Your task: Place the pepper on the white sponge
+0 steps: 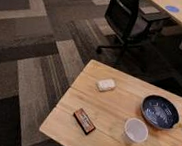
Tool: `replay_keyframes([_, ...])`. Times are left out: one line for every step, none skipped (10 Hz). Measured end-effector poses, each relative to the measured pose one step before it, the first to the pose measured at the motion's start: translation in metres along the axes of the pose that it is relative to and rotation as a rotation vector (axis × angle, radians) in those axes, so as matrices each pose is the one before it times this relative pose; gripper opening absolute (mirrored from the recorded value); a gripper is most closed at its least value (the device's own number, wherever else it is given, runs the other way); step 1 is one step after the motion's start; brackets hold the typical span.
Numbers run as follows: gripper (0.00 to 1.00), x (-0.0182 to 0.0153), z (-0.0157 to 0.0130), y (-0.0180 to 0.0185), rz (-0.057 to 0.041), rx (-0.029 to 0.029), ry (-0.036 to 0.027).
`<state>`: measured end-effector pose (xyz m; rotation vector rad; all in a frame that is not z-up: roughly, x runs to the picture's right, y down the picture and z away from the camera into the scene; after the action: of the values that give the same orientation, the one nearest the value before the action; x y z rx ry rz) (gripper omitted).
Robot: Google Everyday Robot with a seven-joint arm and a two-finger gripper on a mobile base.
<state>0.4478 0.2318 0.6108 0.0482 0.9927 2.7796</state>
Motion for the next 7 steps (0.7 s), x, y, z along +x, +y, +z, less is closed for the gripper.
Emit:
replay_keyframes([0.65,0.00111,0.00032,0.00125,-0.0009,-0.00124,0.00201])
replay_keyframes([0.65,-0.00474,0.01077,-0.00578,0.01326,-0.01121,0.00033])
replay_keyframes([0.65,-0.00609,0.01308,-0.01028,0.01646,-0.00713,0.00319])
replay_keyframes([0.65,0.00122,0.00442,0.00186,0.00296,-0.01635,0.00851])
replay_keyframes([0.65,-0.00005,0.0002,-0.00057,0.00098,0.00017,0.00063])
replay_keyframes([0.65,0.00035,-0.00004,0.00047,-0.00044,-0.00032,0.00049])
replay_keyframes([0.65,-0.0002,0.00011,-0.00033,-0.00017,0.0005,-0.00051])
